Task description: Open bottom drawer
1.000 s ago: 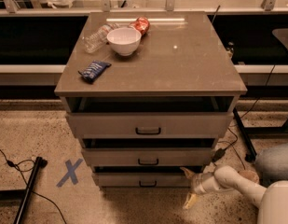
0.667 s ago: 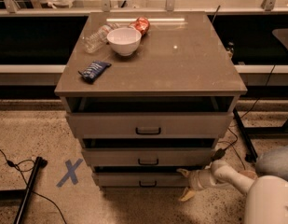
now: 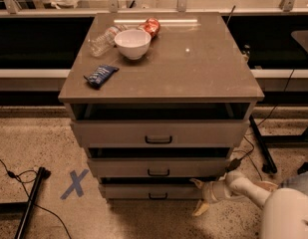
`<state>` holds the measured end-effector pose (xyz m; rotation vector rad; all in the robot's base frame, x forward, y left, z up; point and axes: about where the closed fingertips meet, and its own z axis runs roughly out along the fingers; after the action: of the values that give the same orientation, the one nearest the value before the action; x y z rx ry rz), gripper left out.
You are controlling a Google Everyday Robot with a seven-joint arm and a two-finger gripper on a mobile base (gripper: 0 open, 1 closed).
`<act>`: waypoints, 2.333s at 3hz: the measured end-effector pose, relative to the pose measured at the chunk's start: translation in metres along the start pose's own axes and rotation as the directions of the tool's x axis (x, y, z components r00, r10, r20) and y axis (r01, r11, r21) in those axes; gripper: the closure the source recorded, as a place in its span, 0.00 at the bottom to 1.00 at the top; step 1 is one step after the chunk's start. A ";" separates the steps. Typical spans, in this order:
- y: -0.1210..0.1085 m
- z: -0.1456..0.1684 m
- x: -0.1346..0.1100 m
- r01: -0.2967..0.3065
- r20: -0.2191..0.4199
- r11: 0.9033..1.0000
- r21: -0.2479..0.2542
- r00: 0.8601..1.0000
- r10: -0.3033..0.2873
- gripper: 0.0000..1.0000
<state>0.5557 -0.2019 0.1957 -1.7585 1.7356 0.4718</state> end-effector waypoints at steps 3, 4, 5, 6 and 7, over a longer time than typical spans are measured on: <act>0.015 0.004 -0.006 0.024 0.024 0.997 -0.078 0.999 -0.022 0.47; 0.029 -0.007 -0.018 0.063 0.096 0.994 -0.091 0.994 -0.054 0.28; 0.046 -0.021 -0.037 0.140 0.184 0.988 -0.072 0.975 -0.125 0.05; 0.049 -0.022 -0.038 0.167 0.196 0.984 -0.064 0.969 -0.152 0.00; 0.049 -0.022 -0.038 0.167 0.196 0.984 -0.064 0.969 -0.152 0.00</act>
Offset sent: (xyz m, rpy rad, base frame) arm -0.0084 0.0057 -0.0082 -0.0290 0.0593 0.0785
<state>0.5009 -0.1846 0.2283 -1.8277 1.4479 0.6253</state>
